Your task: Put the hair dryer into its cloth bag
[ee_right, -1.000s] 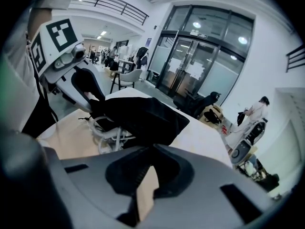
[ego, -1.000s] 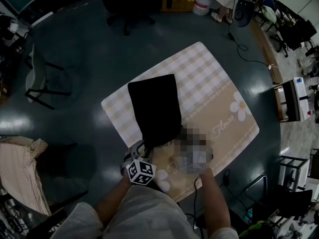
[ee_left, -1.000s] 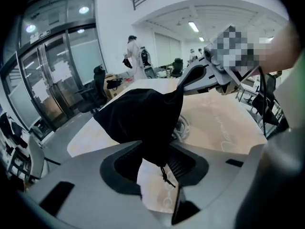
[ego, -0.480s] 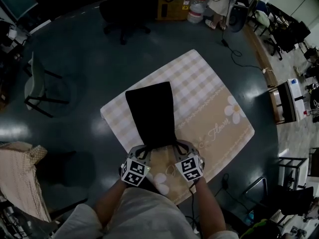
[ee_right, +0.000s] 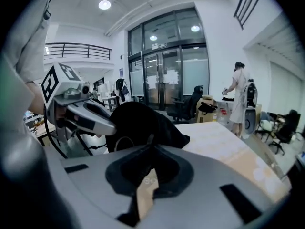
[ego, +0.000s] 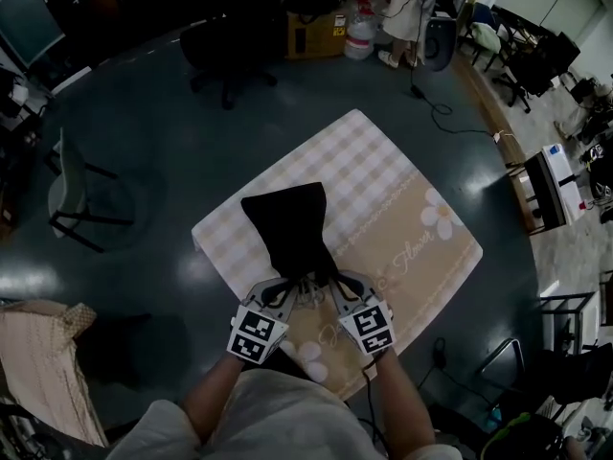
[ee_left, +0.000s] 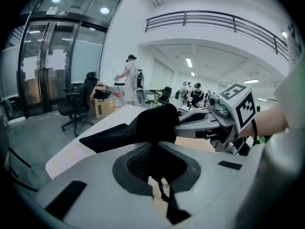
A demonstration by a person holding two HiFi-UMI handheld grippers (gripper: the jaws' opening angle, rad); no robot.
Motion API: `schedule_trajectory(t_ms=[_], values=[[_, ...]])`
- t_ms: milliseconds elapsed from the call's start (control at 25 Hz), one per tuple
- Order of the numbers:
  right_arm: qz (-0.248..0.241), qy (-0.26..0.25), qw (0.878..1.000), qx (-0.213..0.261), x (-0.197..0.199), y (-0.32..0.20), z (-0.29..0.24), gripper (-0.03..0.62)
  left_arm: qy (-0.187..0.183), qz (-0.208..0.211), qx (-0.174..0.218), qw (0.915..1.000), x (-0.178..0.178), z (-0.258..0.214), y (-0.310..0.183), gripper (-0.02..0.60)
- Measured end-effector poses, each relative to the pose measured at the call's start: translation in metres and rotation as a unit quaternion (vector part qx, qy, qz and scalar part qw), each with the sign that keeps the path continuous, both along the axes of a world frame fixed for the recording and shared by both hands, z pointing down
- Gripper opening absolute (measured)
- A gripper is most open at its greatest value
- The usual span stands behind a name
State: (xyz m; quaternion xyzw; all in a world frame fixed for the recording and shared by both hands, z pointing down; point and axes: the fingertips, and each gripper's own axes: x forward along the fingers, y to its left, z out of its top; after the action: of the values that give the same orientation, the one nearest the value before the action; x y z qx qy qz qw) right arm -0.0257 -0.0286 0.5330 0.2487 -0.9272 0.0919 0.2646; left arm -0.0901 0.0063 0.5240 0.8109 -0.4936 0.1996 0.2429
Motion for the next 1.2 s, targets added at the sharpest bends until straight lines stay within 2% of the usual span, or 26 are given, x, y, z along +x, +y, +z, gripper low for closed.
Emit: schedule_trajectory(t_ms=[200, 400, 640, 840, 1040, 1200], values=[[0.014, 0.000, 1.000, 0.010, -0.010, 0.018, -0.002, 0.019, 0.001, -0.005, 0.022, 0.9997, -0.022, -0.008, 0.011, 0.014], [0.041, -0.031, 0.999, 0.004, -0.032, 0.056, -0.015, 0.020, 0.023, -0.013, 0.047, 0.9985, -0.056, -0.028, 0.040, 0.014], [0.046, -0.016, 0.999, -0.010, 0.015, -0.011, -0.069, 0.019, 0.033, -0.014, 0.065, 0.9972, -0.030, -0.086, -0.037, 0.014], [0.064, 0.018, 0.998, -0.006, 0.027, -0.019, -0.099, 0.020, 0.018, -0.001, 0.092, 0.9956, -0.034, -0.111, -0.049, 0.014], [0.099, 0.011, 0.995, -0.002, 0.037, -0.030, -0.128, 0.019, 0.018, 0.005, 0.117, 0.9930, -0.029, -0.136, -0.056, 0.014], [0.105, 0.012, 0.994, 0.020, 0.042, -0.040, -0.142, 0.020, 0.015, 0.012, 0.129, 0.9914, -0.026, -0.149, -0.066, 0.014]])
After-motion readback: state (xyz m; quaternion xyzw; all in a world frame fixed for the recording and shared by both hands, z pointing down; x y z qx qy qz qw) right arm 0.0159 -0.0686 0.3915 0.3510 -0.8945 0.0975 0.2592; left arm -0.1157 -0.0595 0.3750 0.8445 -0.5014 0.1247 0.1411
